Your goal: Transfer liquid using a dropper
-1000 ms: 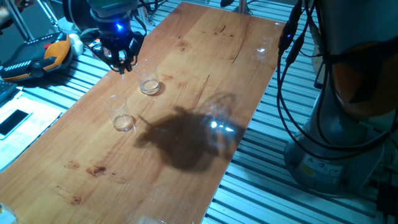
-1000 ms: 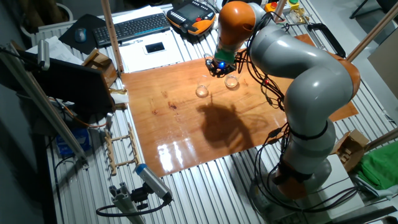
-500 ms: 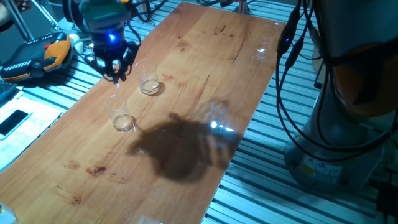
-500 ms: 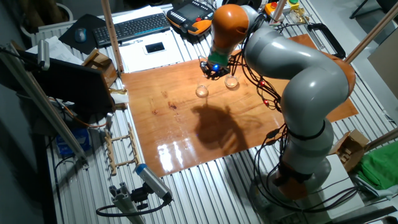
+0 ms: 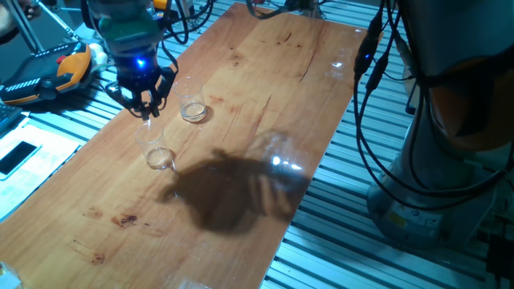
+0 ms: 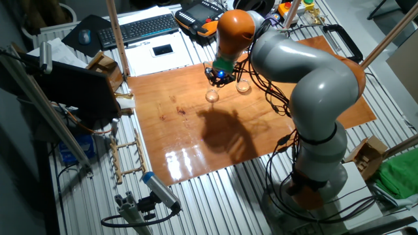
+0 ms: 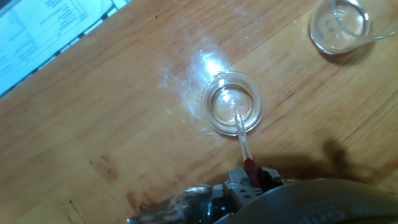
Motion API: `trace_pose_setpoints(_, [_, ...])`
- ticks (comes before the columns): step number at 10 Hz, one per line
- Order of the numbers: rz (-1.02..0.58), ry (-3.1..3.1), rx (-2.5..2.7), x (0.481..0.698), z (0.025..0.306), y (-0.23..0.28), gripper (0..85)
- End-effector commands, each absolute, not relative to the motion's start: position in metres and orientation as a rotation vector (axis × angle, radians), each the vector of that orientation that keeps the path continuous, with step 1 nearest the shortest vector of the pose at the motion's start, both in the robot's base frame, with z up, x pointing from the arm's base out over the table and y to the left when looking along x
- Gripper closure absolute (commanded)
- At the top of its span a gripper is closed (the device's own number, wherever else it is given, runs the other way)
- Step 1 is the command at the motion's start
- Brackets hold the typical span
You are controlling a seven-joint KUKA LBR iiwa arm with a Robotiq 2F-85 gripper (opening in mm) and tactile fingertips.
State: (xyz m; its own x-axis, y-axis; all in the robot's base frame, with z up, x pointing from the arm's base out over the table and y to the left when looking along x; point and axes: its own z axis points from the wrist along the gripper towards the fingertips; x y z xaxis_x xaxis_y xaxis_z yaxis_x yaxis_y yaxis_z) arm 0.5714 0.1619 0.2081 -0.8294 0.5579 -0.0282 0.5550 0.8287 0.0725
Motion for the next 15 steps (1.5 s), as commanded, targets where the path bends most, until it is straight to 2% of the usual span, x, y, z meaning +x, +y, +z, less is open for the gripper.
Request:
trace_pose_setpoints(1, [0.095,2.957,0.906,0.573,0.204,0.162,66.0])
trace_pose_setpoints(15, [0.135,2.955,1.010,0.582,0.160,0.158,65.0])
